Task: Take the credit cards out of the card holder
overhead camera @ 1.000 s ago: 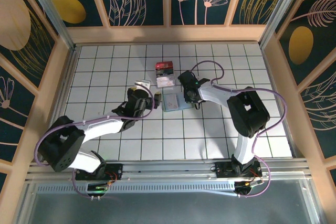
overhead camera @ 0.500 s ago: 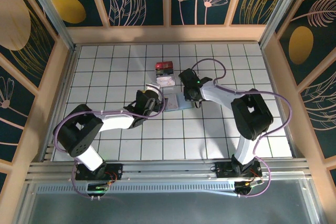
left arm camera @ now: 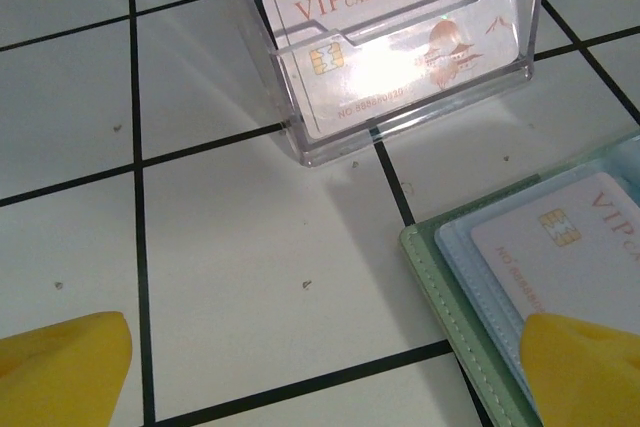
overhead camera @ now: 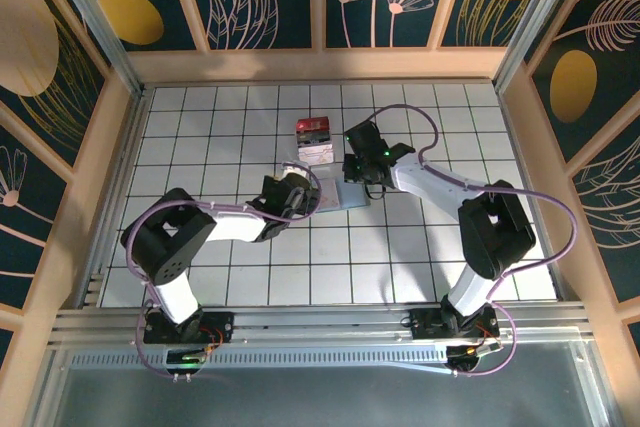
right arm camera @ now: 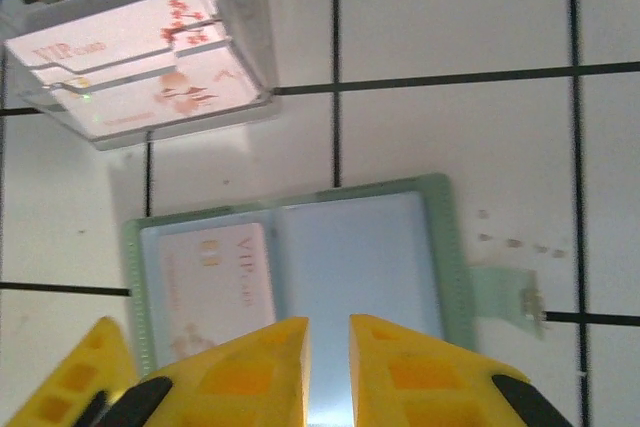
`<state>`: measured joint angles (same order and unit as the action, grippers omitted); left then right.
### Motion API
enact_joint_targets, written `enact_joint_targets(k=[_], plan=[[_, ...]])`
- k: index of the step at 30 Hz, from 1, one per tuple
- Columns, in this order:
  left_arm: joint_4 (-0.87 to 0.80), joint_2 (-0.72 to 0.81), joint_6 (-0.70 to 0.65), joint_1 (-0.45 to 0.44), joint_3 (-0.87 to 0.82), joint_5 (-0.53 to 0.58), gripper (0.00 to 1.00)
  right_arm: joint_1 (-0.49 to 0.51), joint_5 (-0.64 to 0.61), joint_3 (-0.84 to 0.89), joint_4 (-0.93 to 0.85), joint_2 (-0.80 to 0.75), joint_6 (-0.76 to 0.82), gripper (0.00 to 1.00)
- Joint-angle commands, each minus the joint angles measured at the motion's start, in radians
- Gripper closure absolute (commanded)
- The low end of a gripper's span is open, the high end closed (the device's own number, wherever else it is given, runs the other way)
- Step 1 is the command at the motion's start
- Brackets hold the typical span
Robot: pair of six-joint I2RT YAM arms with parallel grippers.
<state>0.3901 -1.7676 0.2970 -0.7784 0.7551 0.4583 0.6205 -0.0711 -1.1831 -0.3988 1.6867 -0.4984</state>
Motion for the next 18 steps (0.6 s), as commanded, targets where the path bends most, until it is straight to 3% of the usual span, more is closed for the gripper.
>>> enact_joint_targets(k=[1,18], plan=[[-0.019,-0.028,0.038,-0.001,0.032,0.026,0.01,-0.001,0.109,-0.012,0.059,0.036,-0.027,0.82],[-0.079,-0.047,0.054,0.001,0.026,0.040,0.01,-0.001,0.217,0.004,0.135,0.154,-0.055,0.82]])
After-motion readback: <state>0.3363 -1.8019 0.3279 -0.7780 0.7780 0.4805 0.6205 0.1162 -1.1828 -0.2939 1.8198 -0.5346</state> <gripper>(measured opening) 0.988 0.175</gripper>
